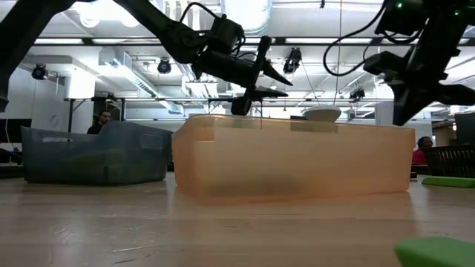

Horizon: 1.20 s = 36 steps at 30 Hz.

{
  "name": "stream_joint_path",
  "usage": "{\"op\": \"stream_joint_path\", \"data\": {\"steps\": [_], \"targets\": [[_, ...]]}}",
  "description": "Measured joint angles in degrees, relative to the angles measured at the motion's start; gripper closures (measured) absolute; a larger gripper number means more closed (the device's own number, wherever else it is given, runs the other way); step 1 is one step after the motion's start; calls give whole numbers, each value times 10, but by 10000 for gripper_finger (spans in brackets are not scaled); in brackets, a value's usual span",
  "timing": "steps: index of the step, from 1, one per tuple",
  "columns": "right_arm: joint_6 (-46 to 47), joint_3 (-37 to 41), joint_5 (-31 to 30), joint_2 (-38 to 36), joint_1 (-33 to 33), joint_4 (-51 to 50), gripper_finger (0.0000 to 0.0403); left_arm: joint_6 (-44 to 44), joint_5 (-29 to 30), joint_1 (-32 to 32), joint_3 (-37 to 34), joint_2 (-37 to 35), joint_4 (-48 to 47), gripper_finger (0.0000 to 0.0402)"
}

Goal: Pick & Place School Supplies
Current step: Put the crayon box into the orange bin

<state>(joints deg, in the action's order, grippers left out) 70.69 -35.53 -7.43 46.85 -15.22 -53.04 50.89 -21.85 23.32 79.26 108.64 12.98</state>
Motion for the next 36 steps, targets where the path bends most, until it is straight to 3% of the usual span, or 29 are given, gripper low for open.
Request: {"op": "stream_joint_path", "data": {"steps": [8, 19, 26, 36], "targets": [[21, -1, 31, 63, 0, -4, 376, -121, -1, 1, 0, 0, -29, 282], [13, -1, 49, 200, 0, 109, 376, -114, -2, 6, 0, 0, -141, 282], [16, -1, 59, 279, 0, 127, 376, -115, -25, 21, 0, 0, -207, 282], [-4, -2, 62, 371, -1, 324, 376, -190, -30, 30, 0, 0, -300, 282]]}}
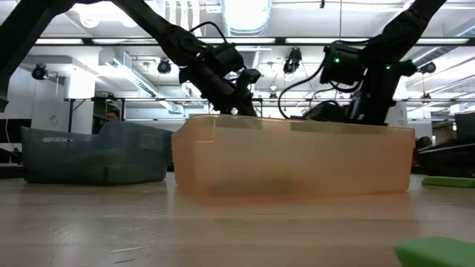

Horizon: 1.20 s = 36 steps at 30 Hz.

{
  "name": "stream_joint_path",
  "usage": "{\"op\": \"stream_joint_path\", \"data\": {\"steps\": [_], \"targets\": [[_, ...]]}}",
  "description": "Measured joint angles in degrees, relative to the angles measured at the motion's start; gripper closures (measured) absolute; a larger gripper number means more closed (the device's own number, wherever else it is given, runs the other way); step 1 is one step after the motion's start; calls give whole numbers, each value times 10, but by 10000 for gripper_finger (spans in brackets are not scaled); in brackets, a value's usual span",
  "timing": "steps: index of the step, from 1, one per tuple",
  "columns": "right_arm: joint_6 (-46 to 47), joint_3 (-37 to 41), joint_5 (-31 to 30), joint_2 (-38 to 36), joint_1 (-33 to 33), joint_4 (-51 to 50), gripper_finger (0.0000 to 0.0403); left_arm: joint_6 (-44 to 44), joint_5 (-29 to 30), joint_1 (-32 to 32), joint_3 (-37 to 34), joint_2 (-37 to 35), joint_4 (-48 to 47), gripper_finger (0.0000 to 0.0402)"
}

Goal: Pick & Place School Supplies
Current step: Put the crayon box into the orange bin

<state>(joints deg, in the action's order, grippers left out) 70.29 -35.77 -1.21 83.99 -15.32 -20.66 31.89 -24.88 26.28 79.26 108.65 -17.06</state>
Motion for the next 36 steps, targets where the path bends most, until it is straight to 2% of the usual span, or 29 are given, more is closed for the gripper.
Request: {"op": "stream_joint_path", "data": {"steps": [3, 9, 17, 24, 36], "targets": [[-3, -3, 0, 15, -4, 47, 376, -18, 2, 4, 0, 0, -27, 282], [-33, -35, 0, 63, -22, 64, 376, -38, 8, 18, 0, 0, -60, 282], [-118, -135, -1, 150, -44, 61, 376, -38, 8, 25, 0, 0, -66, 282], [-175, -214, 5, 208, -70, 56, 376, -56, 8, 28, 0, 0, -110, 282], [-225, -277, 45, 231, -76, 21, 376, -58, 9, 39, 0, 0, -138, 282]]}}
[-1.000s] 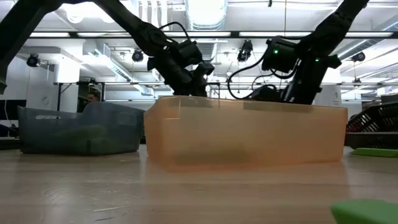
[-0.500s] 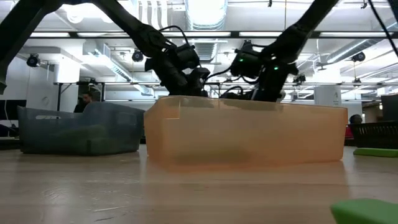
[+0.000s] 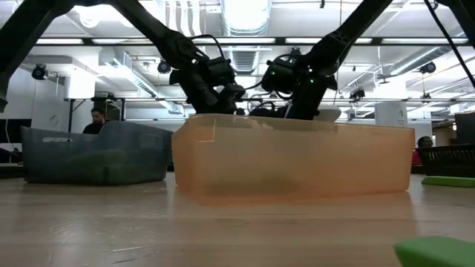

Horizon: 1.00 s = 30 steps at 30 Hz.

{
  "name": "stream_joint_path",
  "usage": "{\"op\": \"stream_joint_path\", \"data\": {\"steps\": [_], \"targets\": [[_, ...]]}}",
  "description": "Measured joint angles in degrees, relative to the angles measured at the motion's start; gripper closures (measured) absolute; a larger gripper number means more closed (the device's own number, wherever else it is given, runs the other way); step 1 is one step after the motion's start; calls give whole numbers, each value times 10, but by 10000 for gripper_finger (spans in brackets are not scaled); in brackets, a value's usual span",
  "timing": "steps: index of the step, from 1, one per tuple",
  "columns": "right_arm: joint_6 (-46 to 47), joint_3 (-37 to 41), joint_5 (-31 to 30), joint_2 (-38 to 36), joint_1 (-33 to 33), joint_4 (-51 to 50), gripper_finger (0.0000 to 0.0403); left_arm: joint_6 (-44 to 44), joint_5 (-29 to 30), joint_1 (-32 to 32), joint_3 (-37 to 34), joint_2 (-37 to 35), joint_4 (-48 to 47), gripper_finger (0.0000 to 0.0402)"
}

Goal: Pick & Place School Supplies
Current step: Put the crayon box into the orange bin

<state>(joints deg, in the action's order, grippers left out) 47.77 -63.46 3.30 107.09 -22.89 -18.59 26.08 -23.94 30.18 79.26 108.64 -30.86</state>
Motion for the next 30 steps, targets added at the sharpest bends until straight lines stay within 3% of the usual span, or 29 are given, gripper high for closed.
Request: {"op": "stream_joint_path", "data": {"steps": [7, 15, 23, 30], "targets": [[-32, -40, -14, -7, 9, -38, 376, 14, 0, 3, 0, 0, 0, 282], [-87, -97, -123, -33, 7, -223, 376, 45, -40, 3, 0, 0, 6, 282], [-110, -55, -139, -104, 2, -193, 376, 29, -49, 6, 0, 0, 32, 282], [-126, 58, -139, -208, -2, -96, 376, -100, -48, 5, 0, -5, 44, 282]]}}
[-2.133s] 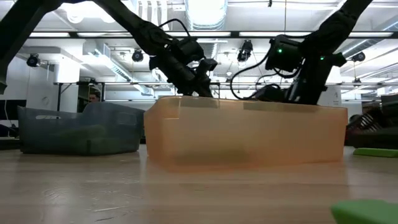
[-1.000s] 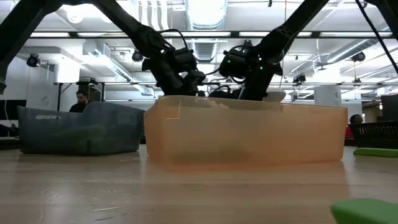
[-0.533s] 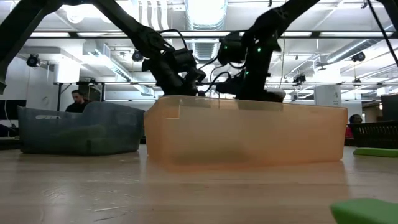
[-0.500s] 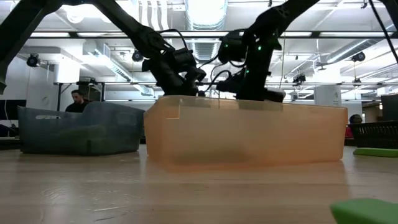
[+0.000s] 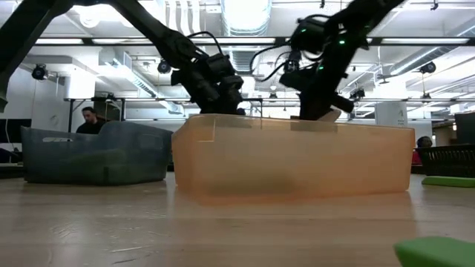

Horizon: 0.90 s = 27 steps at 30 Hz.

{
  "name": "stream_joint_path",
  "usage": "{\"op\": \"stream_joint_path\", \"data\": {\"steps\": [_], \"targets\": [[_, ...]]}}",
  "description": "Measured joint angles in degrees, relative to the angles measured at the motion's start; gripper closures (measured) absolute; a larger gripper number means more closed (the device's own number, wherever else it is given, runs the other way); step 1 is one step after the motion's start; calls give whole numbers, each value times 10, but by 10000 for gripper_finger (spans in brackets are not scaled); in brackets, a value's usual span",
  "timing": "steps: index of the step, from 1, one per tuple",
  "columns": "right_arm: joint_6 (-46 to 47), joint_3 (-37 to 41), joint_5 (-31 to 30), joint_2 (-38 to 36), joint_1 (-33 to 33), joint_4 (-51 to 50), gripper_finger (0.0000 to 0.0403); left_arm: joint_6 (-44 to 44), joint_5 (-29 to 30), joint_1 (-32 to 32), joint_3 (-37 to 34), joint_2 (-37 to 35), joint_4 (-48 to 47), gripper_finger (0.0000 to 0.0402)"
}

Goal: Pick & Place School Supplies
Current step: Put the crayon box into the orange bin

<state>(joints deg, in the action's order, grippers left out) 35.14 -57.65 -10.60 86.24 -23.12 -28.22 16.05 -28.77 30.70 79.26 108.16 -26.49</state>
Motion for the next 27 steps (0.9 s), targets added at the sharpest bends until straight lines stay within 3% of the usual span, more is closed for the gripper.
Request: {"op": "stream_joint_path", "data": {"steps": [6, 11, 14, 18, 21, 27], "targets": [[-21, 127, 19, -102, -2, 156, 376, -56, 3, 0, 0, -4, 31, 282], [-24, 205, 21, -165, -2, 209, 376, -137, -3, 0, 0, -8, 52, 282], [-27, 238, 43, -183, -2, 219, 376, -232, -6, -2, 0, -9, 31, 282], [-9, 267, 77, -182, -2, 274, 376, -296, -7, -7, -12, -9, 31, 282], [53, 278, 72, -169, -3, 304, 376, -286, -7, -8, -30, -9, 75, 282], [114, 259, 46, -111, -4, 308, 376, -155, -8, -9, -69, -9, 188, 282]]}}
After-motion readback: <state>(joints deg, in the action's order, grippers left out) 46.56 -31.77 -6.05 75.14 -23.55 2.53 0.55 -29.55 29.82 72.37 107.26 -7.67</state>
